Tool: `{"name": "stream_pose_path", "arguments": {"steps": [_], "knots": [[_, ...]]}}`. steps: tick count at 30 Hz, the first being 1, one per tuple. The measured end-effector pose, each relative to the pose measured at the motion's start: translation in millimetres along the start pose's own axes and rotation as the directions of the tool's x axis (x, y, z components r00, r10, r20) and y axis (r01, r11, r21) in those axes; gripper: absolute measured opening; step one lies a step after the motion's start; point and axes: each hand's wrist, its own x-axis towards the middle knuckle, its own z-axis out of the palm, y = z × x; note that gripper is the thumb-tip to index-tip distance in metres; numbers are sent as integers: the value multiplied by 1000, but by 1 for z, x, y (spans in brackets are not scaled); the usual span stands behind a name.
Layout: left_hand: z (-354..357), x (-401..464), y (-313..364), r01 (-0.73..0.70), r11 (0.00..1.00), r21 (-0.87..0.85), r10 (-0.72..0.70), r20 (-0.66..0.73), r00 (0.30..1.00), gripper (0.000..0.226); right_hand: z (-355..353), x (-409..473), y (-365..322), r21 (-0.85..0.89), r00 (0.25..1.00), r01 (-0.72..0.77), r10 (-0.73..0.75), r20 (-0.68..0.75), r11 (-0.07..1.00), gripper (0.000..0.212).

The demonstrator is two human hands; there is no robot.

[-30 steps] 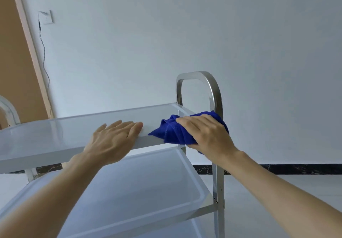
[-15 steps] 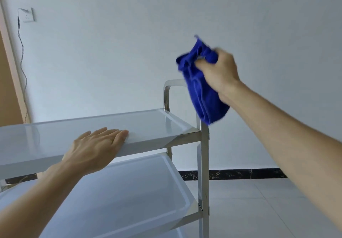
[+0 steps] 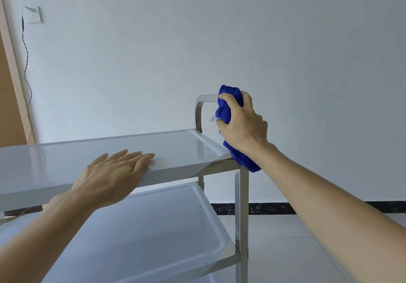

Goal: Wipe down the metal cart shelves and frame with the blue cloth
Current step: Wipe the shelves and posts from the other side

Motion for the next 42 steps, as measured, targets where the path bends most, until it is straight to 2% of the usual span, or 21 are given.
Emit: {"name": "stream_pose_path", "arguments": {"steps": [5,7,9,11,14,17,19,22,24,26,27,28,29,31,33,35,36,38,42], "knots": [[2,-3,2,6,992,128,-4,-20,1000,58,-18,52,-11,17,964,-141,133,232,990,37],[1,-5,2,22,987,159,-18,-28,999,57,-17,59,-13,25,959,-144,134,249,989,36],[2,-6,3,32,982,184,-25,-40,999,56,-12,46,-12,42,980,-129,121,160,991,37],[2,-7,6,40,981,192,-31,-52,998,56,2,11,-2,104,995,-89,92,-24,991,45],[2,-8,9,54,984,169,-41,-83,996,56,27,-58,17,309,973,58,16,-231,949,65],[3,-10,11,51,982,182,-26,-135,991,53,44,-98,30,618,965,7,156,-210,786,57],[6,-12,12,36,976,217,8,-198,980,53,49,-107,33,700,962,-88,243,-125,709,51],[16,-19,13,-120,968,219,198,-382,903,46,51,-114,41,752,964,-146,264,-39,642,48],[26,-29,16,-304,943,133,327,-524,786,34,51,-115,46,792,965,-173,262,18,585,49],[46,-43,19,-472,881,36,394,-608,689,29,50,-115,50,807,967,-181,251,42,562,50],[61,-51,21,-526,851,14,430,-595,680,28,50,-116,52,805,969,-180,242,47,565,51],[78,-58,22,-553,833,4,466,-542,699,28,50,-117,53,804,970,-183,235,55,565,53],[96,-63,20,-541,841,-3,481,-454,750,28,51,-118,53,806,971,-190,231,68,560,54],[131,-69,15,-396,918,-31,379,-226,897,35,53,-121,54,813,968,-205,234,88,545,54],[165,-72,3,-186,982,-44,186,6,983,55,59,-128,53,809,963,-218,255,88,546,49],[195,-80,-10,-77,997,31,70,179,981,70,69,-140,55,799,950,-250,300,92,546,44],[208,-86,-16,-67,995,74,50,213,976,78,76,-149,57,794,941,-271,322,101,544,42],[227,-98,-23,-87,983,159,47,239,970,92,92,-175,66,771,925,-326,352,142,547,42],[232,-102,-28,-88,982,167,48,233,971,93,120,-234,78,706,855,-493,433,284,509,44]]}}
